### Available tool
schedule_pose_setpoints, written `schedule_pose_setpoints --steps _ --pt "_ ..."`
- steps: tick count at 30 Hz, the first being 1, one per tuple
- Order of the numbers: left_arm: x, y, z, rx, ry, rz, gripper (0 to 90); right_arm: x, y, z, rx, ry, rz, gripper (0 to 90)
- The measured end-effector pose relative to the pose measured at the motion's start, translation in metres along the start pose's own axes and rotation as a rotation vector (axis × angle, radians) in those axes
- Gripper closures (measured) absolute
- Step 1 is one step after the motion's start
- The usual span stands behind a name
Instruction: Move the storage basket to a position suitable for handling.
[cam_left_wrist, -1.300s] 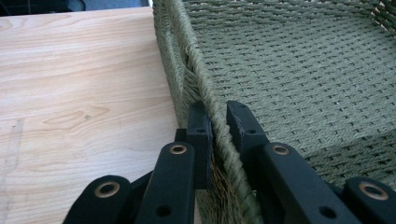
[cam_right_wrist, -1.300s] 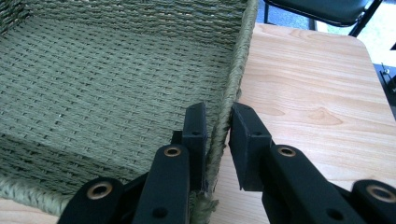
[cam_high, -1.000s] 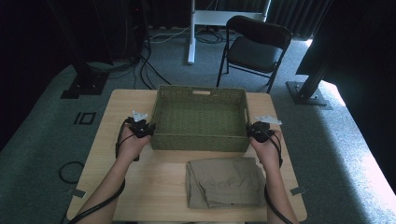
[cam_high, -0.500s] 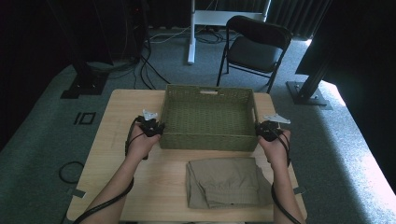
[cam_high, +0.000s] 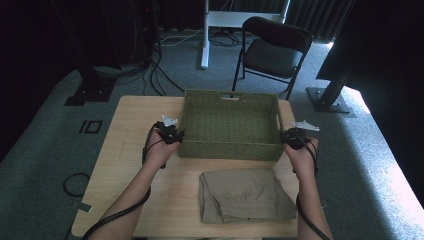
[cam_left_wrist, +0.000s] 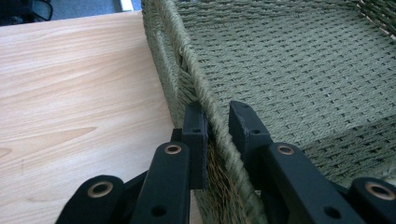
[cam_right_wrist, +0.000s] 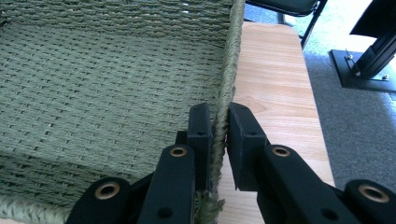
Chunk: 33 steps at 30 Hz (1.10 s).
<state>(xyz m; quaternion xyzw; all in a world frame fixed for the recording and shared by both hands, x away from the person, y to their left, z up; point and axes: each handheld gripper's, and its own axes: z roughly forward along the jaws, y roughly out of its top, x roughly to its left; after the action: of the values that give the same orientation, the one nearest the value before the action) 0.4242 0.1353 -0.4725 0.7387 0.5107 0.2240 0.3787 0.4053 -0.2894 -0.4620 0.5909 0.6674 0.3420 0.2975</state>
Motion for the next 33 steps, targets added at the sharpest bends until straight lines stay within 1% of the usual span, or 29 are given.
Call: schedule_pose_setpoints --steps 7,8,10,12,14,17,20,22,26,30,33 --pt "-0.007 0.003 0.005 -0.002 -0.009 -0.004 78.2 -0.009 0.002 0.002 0.010 -0.004 0.022 80.8" --pt "-0.007 0.003 0.005 -0.004 -0.011 -0.009 78.2 -0.010 0.002 0.002 0.008 -0.006 0.020 80.8" --pt "-0.009 0.003 0.006 -0.004 -0.012 -0.004 78.2 -0.012 0.001 0.002 0.003 -0.005 0.029 80.9" --pt "-0.010 0.004 0.007 -0.005 -0.011 -0.004 78.2 -0.013 0.001 0.001 0.006 -0.009 0.028 81.1" --pt "-0.011 0.005 0.007 0.004 -0.007 0.012 78.2 -0.013 0.001 0.001 0.007 -0.015 0.016 81.0" --pt "-0.013 0.006 0.009 -0.001 -0.014 0.004 78.2 -0.015 0.001 0.001 0.008 -0.019 0.024 81.2" --pt "-0.014 0.003 0.008 -0.014 -0.029 -0.014 78.0 -0.018 0.000 0.000 0.004 -0.014 0.042 81.5" --pt "-0.013 0.001 0.006 -0.016 -0.043 -0.021 77.1 -0.019 -0.002 -0.001 0.002 -0.014 0.039 81.4" --pt "-0.015 -0.002 0.002 -0.013 -0.043 -0.012 76.7 -0.019 -0.006 -0.005 -0.004 -0.002 0.045 81.3" --pt "-0.017 -0.004 -0.002 -0.009 -0.038 -0.005 76.7 -0.018 -0.007 -0.007 -0.001 -0.006 0.036 81.4" --pt "-0.016 -0.005 -0.003 -0.011 -0.051 -0.009 76.0 -0.018 -0.008 -0.008 0.001 -0.003 0.038 81.4"
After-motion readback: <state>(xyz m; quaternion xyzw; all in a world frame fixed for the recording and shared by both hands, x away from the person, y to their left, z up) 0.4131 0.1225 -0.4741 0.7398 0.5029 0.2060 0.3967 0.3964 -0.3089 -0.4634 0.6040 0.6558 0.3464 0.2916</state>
